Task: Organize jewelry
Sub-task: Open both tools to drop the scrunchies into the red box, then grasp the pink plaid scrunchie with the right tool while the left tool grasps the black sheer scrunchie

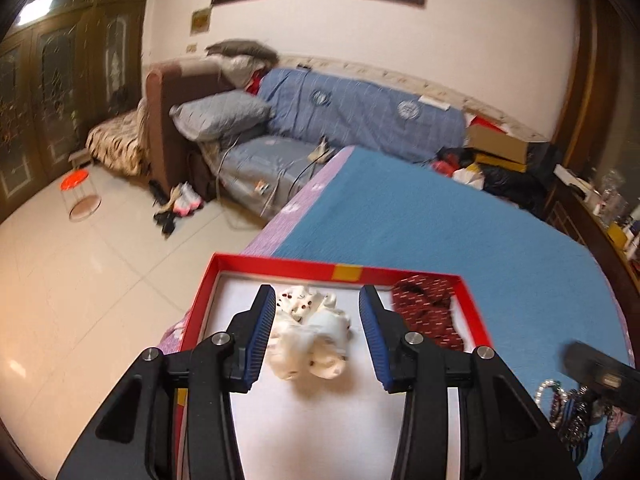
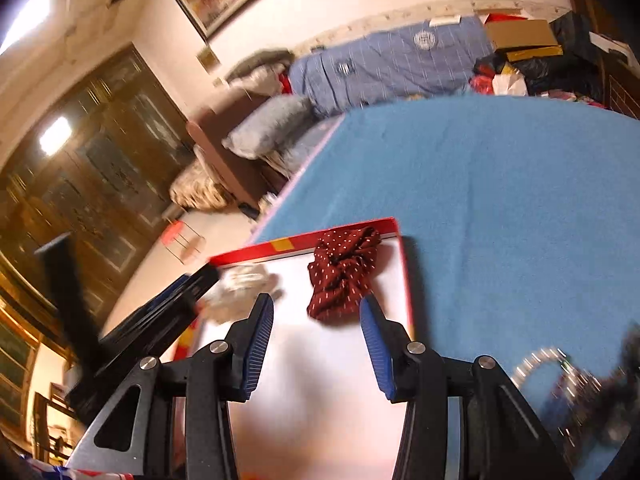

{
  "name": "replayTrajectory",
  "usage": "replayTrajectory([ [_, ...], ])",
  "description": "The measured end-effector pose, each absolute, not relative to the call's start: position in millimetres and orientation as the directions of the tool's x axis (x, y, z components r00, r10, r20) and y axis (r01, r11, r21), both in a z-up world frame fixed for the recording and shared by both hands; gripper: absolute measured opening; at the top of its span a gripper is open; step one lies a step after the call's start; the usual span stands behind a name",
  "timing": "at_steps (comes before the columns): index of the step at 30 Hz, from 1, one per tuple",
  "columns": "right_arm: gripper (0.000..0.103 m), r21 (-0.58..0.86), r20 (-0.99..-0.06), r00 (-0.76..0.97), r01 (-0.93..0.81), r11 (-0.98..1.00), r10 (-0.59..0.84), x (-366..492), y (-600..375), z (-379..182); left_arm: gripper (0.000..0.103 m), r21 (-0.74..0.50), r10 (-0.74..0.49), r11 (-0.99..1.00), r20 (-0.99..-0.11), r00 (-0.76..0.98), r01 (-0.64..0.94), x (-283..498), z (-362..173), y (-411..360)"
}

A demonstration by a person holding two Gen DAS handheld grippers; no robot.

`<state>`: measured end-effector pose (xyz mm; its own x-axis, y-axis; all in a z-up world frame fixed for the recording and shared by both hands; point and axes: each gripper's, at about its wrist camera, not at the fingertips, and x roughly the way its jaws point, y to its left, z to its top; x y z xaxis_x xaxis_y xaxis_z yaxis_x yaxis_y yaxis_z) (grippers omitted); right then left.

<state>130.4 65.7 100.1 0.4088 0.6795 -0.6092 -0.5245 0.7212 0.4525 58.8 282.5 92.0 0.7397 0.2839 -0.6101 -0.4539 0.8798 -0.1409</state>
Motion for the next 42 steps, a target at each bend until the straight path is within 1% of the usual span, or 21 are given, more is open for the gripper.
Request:
replayTrajectory([
  [2,0.051,0.473,-0.566,0.428,-0.533,0.702,0.705,111.3,39.1,108.2,0.042,-0.155,0.256,0.895,-0.588,0.767,-0.418,53.8,97.7,272.2],
  [6,0.055,0.375,-0.522,0.545,-0.544,0.75,0.656,66.8,-21.2,119.2,0.042,-0.155,0.202,0.926,-0.567,0.798,-0.345,51.5,103.9,249.6],
  [8,0.055,0.371,-0.503,0.582,-0.522,0.768,0.639,60.3,-47.9,119.8,0.042,-0.127,0.2,0.939,-0.553,0.809,-0.319,54.0,106.8,237.5],
  [11,0.055,0.394,-0.466,0.63,-0.481,0.783,0.622,56.6,-91.1,108.9,0.042,-0.105,0.183,0.954,-0.536,0.824,-0.28,55.9,109.3,220.9],
  [13,0.055,0.415,-0.473,0.657,-0.422,0.806,0.587,62.6,-115.2,96.2,0.042,-0.115,0.14,0.965,-0.536,0.833,-0.236,57.5,110.1,211.2],
  [15,0.055,0.481,-0.469,0.657,-0.37,0.795,0.59,71.9,-139.2,85.9,0.042,-0.115,0.105,0.974,-0.531,0.841,-0.194,57.5,110.3,201.2],
  [18,0.054,0.513,-0.442,0.692,-0.326,0.794,0.57,77.2,-166.3,88.8,0.042,-0.114,0.04,0.986,-0.557,0.83,-0.124,60.6,110.1,179.2],
  [22,0.054,0.547,-0.404,0.76,-0.245,0.801,0.508,74.6,-211.0,89.0,0.043,-0.161,-0.092,0.987,-0.592,0.801,-0.005,60.3,115.7,137.4],
  [23,0.054,0.557,-0.399,0.781,-0.21,0.803,0.481,72.7,-224.4,88.5,0.047,-0.175,-0.128,0.984,-0.599,0.79,0.026,61.0,116.9,125.2],
  [26,0.057,0.591,-0.402,0.818,-0.111,0.799,0.412,68.6,-252.3,89.2,0.067,-0.198,-0.212,0.974,-0.623,0.753,0.11,66.1,120.9,84.9],
  [28,0.059,0.597,-0.436,0.83,-0.023,0.802,0.349,64.0,-271.8,85.6,0.069,-0.193,-0.254,0.967,-0.64,0.725,0.169,70.8,122.2,49.9],
  [30,0.063,0.594,-0.478,0.82,0.039,0.803,0.313,65.5,-284.3,82.2,0.077,-0.178,-0.286,0.958,-0.671,0.684,0.226,78.7,118.5,9.3],
  [31,0.063,0.602,-0.499,0.81,0.069,0.796,0.307,66.8,-290.0,78.0,0.079,-0.175,-0.297,0.954,-0.681,0.67,0.245,82.5,114.6,-4.6],
  [32,0.063,0.617,-0.513,0.805,0.102,0.781,0.3,65.7,-300.4,73.0,0.08,-0.153,-0.292,0.953,-0.702,0.649,0.263,89.1,108.1,-26.7],
  [34,0.063,0.642,-0.526,0.794,0.136,0.754,0.305,68.0,-305.8,67.9,0.08,-0.082,-0.241,0.96,-0.725,0.645,0.267,100.6,98.0,-56.0],
  [38,0.063,0.651,-0.519,0.811,0.17,0.74,0.27,61.8,-314.9,71.3,0.08,0.093,-0.094,0.965,-0.747,0.659,0.244,127.3,77.4,-103.2],
  [41,0.065,0.662,-0.51,0.828,0.207,0.721,0.231,53.3,-324.0,72.9,0.08,0.168,-0.035,0.951,-0.777,0.629,0.261,142.2,57.4,-131.0],
  [42,0.068,0.659,-0.514,0.829,0.217,0.72,0.221,53.5,-326.2,72.9,0.076,0.182,-0.023,0.947,-0.786,0.618,0.266,147.0,51.3,-134.9],
])
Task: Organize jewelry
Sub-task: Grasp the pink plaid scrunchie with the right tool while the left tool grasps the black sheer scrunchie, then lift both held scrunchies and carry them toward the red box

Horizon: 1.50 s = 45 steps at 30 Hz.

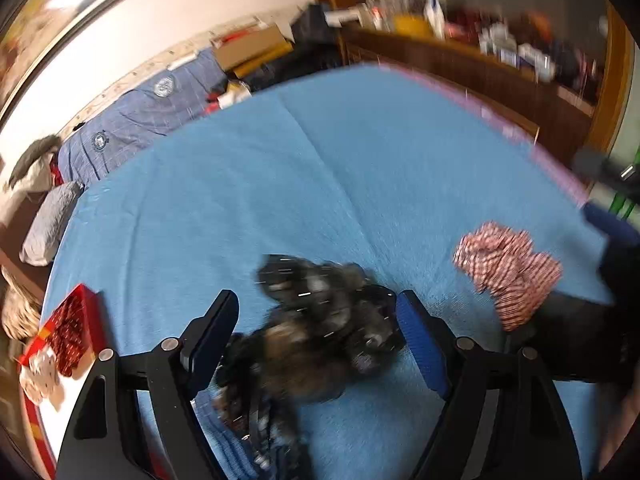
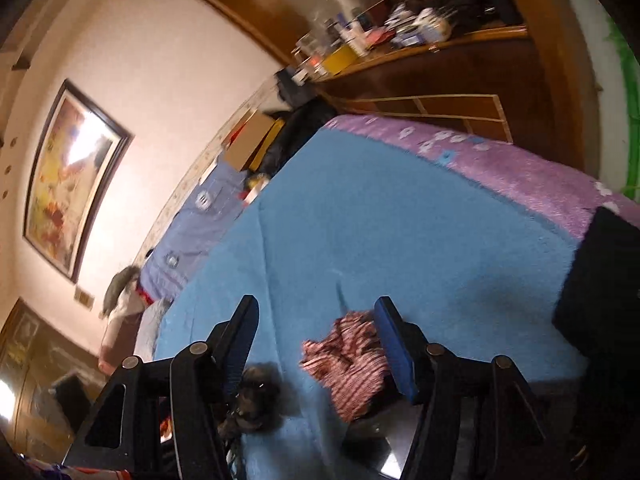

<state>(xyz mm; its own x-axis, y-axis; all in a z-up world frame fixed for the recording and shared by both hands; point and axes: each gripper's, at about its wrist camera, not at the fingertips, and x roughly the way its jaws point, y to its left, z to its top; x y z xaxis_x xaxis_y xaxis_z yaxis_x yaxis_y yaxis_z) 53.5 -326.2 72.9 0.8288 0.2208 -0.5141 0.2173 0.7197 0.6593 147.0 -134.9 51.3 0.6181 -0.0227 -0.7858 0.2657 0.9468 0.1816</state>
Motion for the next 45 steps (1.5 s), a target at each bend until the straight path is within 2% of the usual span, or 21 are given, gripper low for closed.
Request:
replayTrajectory([
  [1,0.068,0.659,-0.519,0.826,0.224,0.718,0.219,55.5,-328.0,72.1,0.068,0.196,-0.008,0.944,-0.791,0.612,0.266,151.2,44.2,-139.3],
  [2,0.068,0.659,-0.523,0.824,0.228,0.717,0.219,58.1,-327.5,72.2,0.04,0.217,0.018,0.941,-0.798,0.602,0.261,155.8,35.7,-145.6],
  [3,0.068,0.658,-0.529,0.818,0.23,0.717,0.224,59.0,-327.1,71.5,0.024,0.229,0.035,0.94,-0.802,0.597,0.252,158.5,30.6,-148.9],
  [4,0.068,0.655,-0.537,0.813,0.233,0.719,0.226,60.0,-325.2,69.8,0.023,0.227,0.037,0.944,-0.796,0.604,0.242,159.1,30.1,-146.7],
  [5,0.068,0.649,-0.544,0.809,0.236,0.723,0.224,62.1,-324.9,68.4,0.016,0.216,0.029,0.949,-0.786,0.618,0.231,158.8,31.5,-142.3],
  [9,0.074,0.591,-0.594,0.778,0.248,0.768,0.205,71.9,-318.2,64.5,0.015,0.083,-0.061,0.978,-0.757,0.651,0.189,147.2,53.4,-114.5],
  [15,0.074,0.432,-0.737,0.646,0.225,0.873,0.199,99.4,-287.8,48.6,0.015,-0.008,-0.113,0.989,-0.665,0.738,0.145,95.7,96.8,-49.4],
  [21,0.074,0.173,-0.824,0.565,0.156,0.973,0.056,111.7,-249.4,34.0,0.015,0.004,-0.071,0.996,-0.592,0.803,0.091,63.8,100.4,2.7],
  [23,0.068,0.141,-0.842,0.538,0.131,0.981,0.05,115.3,-242.5,23.7,0.015,-0.021,-0.074,0.997,-0.593,0.802,0.077,64.8,94.1,15.4],
  [25,0.026,0.087,-0.828,0.561,0.138,0.987,-0.006,113.1,-239.4,24.5,0.015,-0.044,-0.085,0.996,-0.59,0.803,0.073,66.1,88.1,22.1],
  [26,0.02,0.102,-0.817,0.577,0.126,0.987,0.011,111.5,-239.7,26.9,0.015,-0.048,-0.086,0.996,-0.588,0.804,0.071,66.0,85.8,22.8],
  [30,0.018,0.218,-0.698,0.696,-0.018,0.976,0.169,92.7,-222.0,51.0,0.015,0.004,-0.047,0.998,-0.562,0.826,0.059,63.4,81.1,16.4],
  [34,0.018,0.197,-0.543,0.796,-0.188,0.962,0.267,62.2,-188.5,78.9,0.015,0.053,0.008,0.998,-0.523,0.852,0.023,56.6,81.5,11.2],
  [45,0.018,0.244,-0.537,0.775,-0.236,0.941,0.333,62.2,-183.6,72.6,0.016,0.068,0.063,0.997,-0.495,0.867,-0.034,54.9,84.1,17.0],
])
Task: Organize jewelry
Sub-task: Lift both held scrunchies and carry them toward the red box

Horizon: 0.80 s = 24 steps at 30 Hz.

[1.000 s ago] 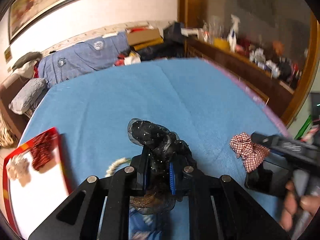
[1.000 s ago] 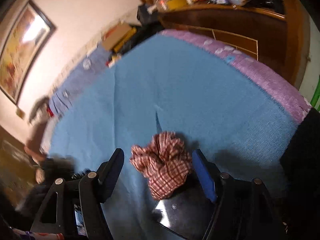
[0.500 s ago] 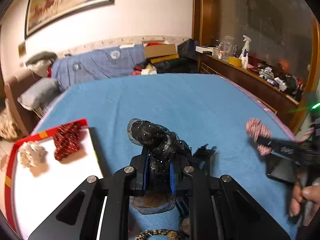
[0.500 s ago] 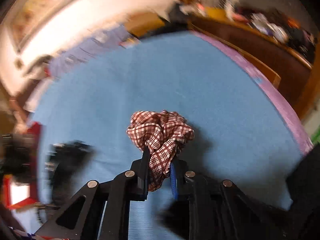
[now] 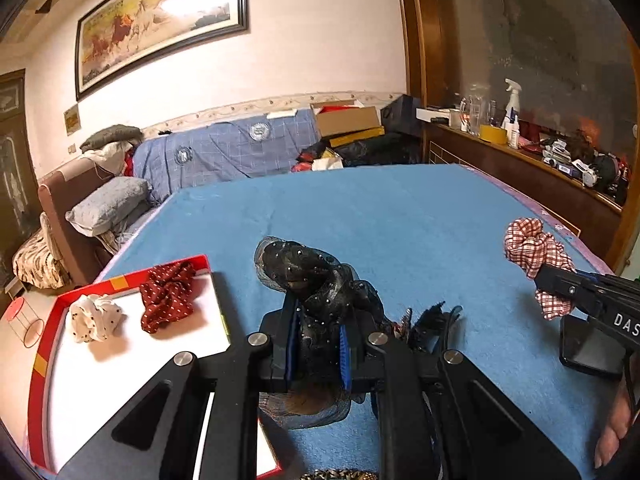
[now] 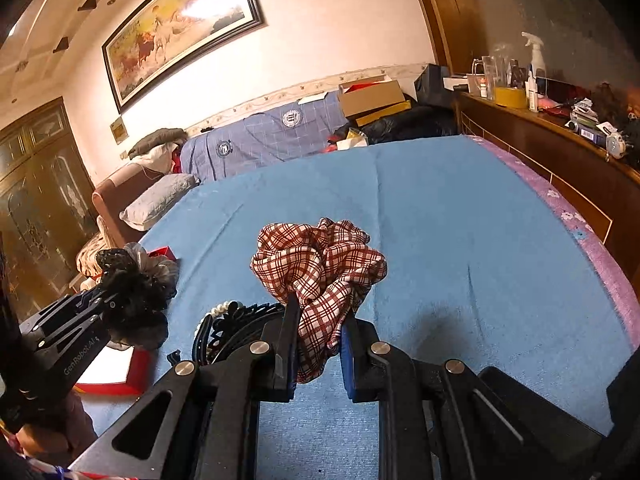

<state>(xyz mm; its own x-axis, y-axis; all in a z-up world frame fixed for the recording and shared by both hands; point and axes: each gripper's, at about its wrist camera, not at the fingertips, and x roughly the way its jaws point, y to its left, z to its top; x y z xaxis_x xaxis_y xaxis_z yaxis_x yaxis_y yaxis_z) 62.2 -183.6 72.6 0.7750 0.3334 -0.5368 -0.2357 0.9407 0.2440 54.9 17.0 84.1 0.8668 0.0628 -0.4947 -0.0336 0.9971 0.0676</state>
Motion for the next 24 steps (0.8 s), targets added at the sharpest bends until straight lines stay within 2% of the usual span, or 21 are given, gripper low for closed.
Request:
replayTrajectory([
  [10,0.018,0.225,-0.49,0.795,-0.281,0.933,0.358,49.0,-171.8,80.1,0.016,0.103,0.096,0.993,-0.468,0.879,-0.054,51.6,85.4,15.9],
  [24,0.02,0.201,-0.473,0.795,-0.322,0.925,0.379,43.4,-163.5,82.8,0.017,0.114,0.123,0.99,-0.462,0.878,-0.079,48.8,85.5,16.6],
])
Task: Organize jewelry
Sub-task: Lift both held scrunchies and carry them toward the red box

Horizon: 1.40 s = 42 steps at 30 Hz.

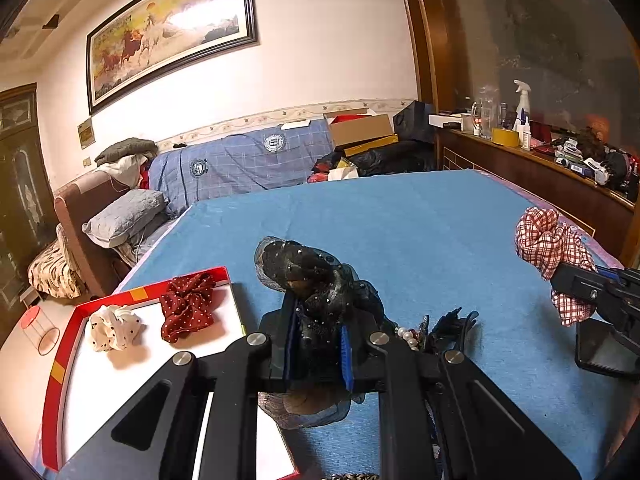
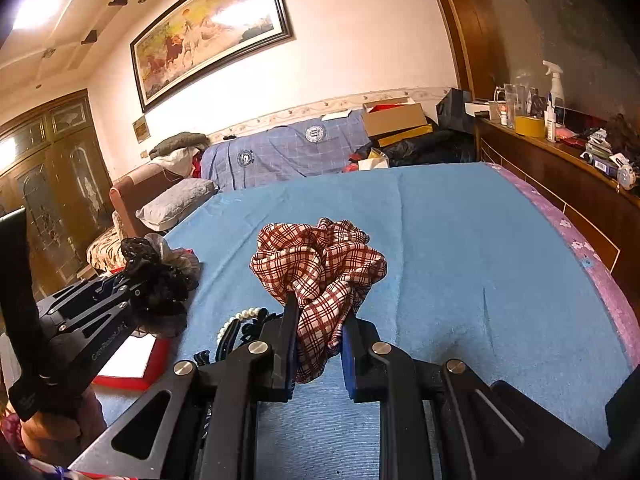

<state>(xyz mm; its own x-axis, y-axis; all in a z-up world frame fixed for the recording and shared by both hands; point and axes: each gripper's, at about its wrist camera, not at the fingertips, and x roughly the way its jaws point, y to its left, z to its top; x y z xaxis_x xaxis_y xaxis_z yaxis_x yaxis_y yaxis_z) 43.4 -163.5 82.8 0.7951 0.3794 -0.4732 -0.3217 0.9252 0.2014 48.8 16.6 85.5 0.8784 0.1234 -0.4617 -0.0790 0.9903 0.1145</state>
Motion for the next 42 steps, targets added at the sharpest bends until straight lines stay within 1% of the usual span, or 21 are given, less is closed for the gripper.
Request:
replayTrajectory([
  [24,0.021,0.142,-0.472,0.775,-0.404,0.904,0.42,41.8,-150.8,79.4,0.017,0.109,0.138,0.989,-0.461,0.877,-0.099,47.7,83.7,25.3],
  [42,0.021,0.133,-0.47,0.78,-0.4,0.907,0.413,41.0,-151.4,75.6,0.018,0.084,0.169,0.986,-0.446,0.879,-0.146,42.1,92.9,39.7],
])
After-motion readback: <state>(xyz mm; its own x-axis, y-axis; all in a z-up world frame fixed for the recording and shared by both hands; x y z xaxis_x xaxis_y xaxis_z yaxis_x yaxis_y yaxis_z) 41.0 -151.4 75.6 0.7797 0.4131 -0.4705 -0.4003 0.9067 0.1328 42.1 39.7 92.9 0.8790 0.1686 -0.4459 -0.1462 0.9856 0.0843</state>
